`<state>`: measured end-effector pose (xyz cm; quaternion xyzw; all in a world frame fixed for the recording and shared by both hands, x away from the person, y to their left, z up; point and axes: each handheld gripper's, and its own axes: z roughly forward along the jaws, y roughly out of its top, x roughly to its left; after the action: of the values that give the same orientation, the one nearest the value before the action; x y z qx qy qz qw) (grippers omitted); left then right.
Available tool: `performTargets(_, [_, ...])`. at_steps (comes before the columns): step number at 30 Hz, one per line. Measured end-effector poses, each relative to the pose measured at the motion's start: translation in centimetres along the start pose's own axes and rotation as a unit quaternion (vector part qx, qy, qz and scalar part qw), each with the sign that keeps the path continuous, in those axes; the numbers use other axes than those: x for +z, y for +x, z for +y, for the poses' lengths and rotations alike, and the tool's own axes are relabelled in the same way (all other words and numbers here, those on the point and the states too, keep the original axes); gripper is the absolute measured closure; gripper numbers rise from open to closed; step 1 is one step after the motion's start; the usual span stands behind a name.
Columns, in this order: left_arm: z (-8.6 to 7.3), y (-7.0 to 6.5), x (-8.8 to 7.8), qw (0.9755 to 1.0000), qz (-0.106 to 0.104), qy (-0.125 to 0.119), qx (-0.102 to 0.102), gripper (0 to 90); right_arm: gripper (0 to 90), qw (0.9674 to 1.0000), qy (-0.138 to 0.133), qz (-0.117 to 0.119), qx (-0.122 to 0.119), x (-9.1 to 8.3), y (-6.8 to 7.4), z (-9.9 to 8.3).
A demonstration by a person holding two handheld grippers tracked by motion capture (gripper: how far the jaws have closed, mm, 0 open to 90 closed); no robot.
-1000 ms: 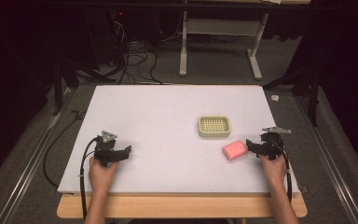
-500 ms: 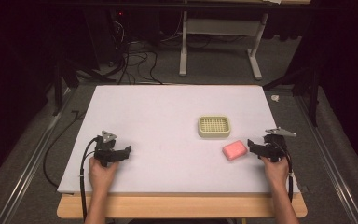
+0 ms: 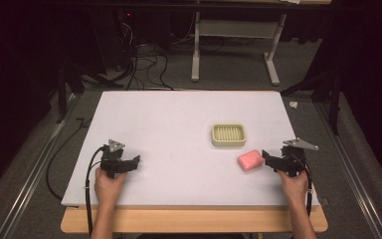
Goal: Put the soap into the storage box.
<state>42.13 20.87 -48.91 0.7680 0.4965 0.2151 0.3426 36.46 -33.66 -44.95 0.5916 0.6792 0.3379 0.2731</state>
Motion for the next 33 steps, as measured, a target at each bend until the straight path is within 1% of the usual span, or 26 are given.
performTargets(1, [0.0, 0.0, 0.0, 1.0000, 0.000, 0.000, 0.000, 20.8, 17.6, 1.0000, -0.002, 0.002, 0.003, -0.2, 0.2, 0.0])
performTargets(6, [0.0, 0.0, 0.0, 1.0000, 0.000, 0.000, 0.000, 20.9, 17.2, 0.9998, -0.009, 0.014, -0.007, -0.7, 0.9, -0.3])
performTargets(8, [0.0, 0.0, 0.0, 1.0000, 0.000, 0.000, 0.000, 20.9, 17.0, 0.9998, -0.008, 0.015, -0.005, -0.7, 1.0, -0.4])
performTargets(9, [0.0, 0.0, 0.0, 1.0000, 0.000, 0.000, 0.000, 20.9, 16.7, 0.9997, -0.009, 0.019, -0.011, -0.8, 1.2, -0.4])
performTargets(14, [0.0, 0.0, 0.0, 1.0000, 0.000, 0.000, 0.000, 20.8, 15.9, 0.9995, -0.008, 0.026, -0.016, -0.8, 1.9, -0.5])
performTargets(15, [0.0, 0.0, 0.0, 1.0000, 0.000, 0.000, 0.000, 20.9, 15.7, 0.9993, -0.009, 0.030, -0.021, -0.8, 2.2, -0.6])
performTargets(16, [0.0, 0.0, 0.0, 1.0000, 0.000, 0.000, 0.000, 20.9, 15.5, 0.9992, -0.009, 0.030, -0.024, -0.7, 2.3, -0.6])
performTargets(19, [0.0, 0.0, 0.0, 1.0000, 0.000, 0.000, 0.000, 20.8, 15.1, 0.9992, -0.006, 0.033, -0.024, -0.6, 2.6, -0.7])
performTargets(21, [0.0, 0.0, 0.0, 1.0000, 0.000, 0.000, 0.000, 20.9, 14.7, 0.9989, -0.005, 0.036, -0.028, -0.5, 2.8, -0.7])
performTargets(23, [0.0, 0.0, 0.0, 1.0000, 0.000, 0.000, 0.000, 20.8, 14.3, 0.9986, -0.004, 0.040, -0.033, -0.4, 3.1, -0.7])
performTargets(24, [0.0, 0.0, 0.0, 1.0000, 0.000, 0.000, 0.000, 20.9, 13.9, 0.9981, -0.004, 0.048, -0.040, -0.3, 3.3, -0.7])
performTargets(26, [0.0, 0.0, 0.0, 1.0000, 0.000, 0.000, 0.000, 20.9, 13.7, 0.9979, -0.003, 0.049, -0.041, -0.2, 3.4, -0.7])
performTargets(29, [0.0, 0.0, 0.0, 1.0000, 0.000, 0.000, 0.000, 20.8, 13.2, 0.9971, -0.001, 0.055, -0.052, 0.0, 3.8, -0.7])
performTargets(30, [0.0, 0.0, 0.0, 1.0000, 0.000, 0.000, 0.000, 20.9, 13.1, 0.9972, -0.001, 0.056, -0.050, 0.0, 4.0, -0.7])
performTargets(33, [0.0, 0.0, 0.0, 1.0000, 0.000, 0.000, 0.000, 20.8, 13.0, 0.9966, 0.003, 0.059, -0.058, 0.4, 4.3, -0.6])
